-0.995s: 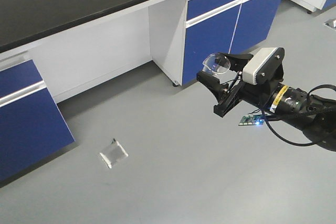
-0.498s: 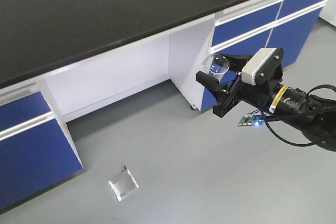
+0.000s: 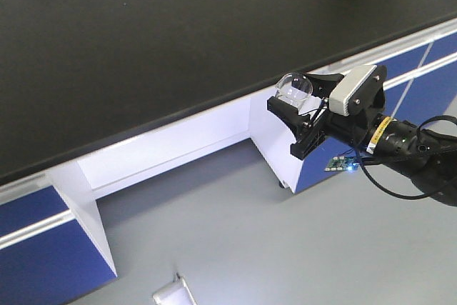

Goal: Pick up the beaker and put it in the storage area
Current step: 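Hold the beaker in the right gripper while the base turns to the other bench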

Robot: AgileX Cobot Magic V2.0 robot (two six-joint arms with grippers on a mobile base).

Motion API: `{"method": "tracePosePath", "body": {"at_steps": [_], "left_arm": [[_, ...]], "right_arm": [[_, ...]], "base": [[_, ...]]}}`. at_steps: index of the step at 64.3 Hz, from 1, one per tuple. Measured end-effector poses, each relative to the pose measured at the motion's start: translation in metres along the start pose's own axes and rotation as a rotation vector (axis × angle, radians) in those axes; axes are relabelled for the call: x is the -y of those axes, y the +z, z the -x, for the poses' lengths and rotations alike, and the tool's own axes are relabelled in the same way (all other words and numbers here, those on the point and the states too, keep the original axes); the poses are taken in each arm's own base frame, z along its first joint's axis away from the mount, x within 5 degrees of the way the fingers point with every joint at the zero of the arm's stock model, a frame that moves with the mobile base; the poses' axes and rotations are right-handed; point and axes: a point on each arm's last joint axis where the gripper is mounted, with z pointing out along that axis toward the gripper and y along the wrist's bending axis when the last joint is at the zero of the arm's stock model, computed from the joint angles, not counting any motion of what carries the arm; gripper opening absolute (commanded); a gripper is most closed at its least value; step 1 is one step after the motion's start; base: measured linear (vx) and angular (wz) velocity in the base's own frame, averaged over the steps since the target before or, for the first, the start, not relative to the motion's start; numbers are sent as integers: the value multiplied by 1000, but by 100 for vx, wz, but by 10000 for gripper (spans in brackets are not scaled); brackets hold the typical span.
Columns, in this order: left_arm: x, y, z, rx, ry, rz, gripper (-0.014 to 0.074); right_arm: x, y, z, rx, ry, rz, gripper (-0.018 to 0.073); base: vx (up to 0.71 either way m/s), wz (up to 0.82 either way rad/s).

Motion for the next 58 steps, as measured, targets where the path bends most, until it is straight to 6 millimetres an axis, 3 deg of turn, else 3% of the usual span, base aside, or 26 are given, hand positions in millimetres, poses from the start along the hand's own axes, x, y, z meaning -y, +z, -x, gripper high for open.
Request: {"method": "tracePosePath", "body": {"at_steps": [58], "left_arm": [[0, 0, 0, 0, 0, 0, -6]], "right_arm": [[0, 0, 0, -1, 0, 0, 243]], "base": [[23, 32]]}}
